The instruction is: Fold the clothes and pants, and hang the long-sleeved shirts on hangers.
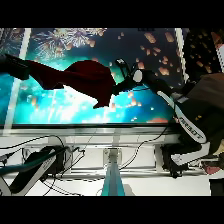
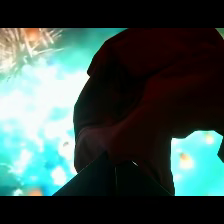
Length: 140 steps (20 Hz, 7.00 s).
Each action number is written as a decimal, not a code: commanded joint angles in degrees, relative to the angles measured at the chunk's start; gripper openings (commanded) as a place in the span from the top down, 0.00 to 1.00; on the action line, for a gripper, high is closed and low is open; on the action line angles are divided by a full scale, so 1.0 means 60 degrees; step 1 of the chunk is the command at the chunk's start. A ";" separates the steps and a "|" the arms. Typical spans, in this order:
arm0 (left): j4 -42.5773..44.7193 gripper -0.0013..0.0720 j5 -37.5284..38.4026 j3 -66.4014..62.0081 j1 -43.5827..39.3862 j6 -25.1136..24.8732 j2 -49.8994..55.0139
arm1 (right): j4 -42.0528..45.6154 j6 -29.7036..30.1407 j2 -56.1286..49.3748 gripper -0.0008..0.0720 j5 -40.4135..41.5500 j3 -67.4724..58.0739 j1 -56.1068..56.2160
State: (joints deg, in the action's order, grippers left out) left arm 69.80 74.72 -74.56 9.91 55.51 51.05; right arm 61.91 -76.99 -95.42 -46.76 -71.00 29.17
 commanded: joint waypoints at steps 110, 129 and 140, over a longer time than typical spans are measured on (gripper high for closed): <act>-0.6637 0.96 -0.5628 0.5628 -0.2732 0.0102 0.1140 | -0.2889 0.3617 0.2838 0.51 -0.4229 0.3461 -0.5304; -0.4240 0.96 -0.4976 0.6022 -0.2747 0.1512 0.1690 | 0.4262 -0.0594 0.1162 0.27 -0.0838 0.1876 0.0117; -0.4240 0.96 -0.4980 0.6022 -0.2747 0.1512 0.1690 | 0.4503 -0.0586 0.1209 0.97 -0.1341 0.1854 0.0117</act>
State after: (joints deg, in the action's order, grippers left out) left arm 44.34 44.86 -38.46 -6.55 64.55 61.17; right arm 88.47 -80.36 -88.29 -53.60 -59.81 29.82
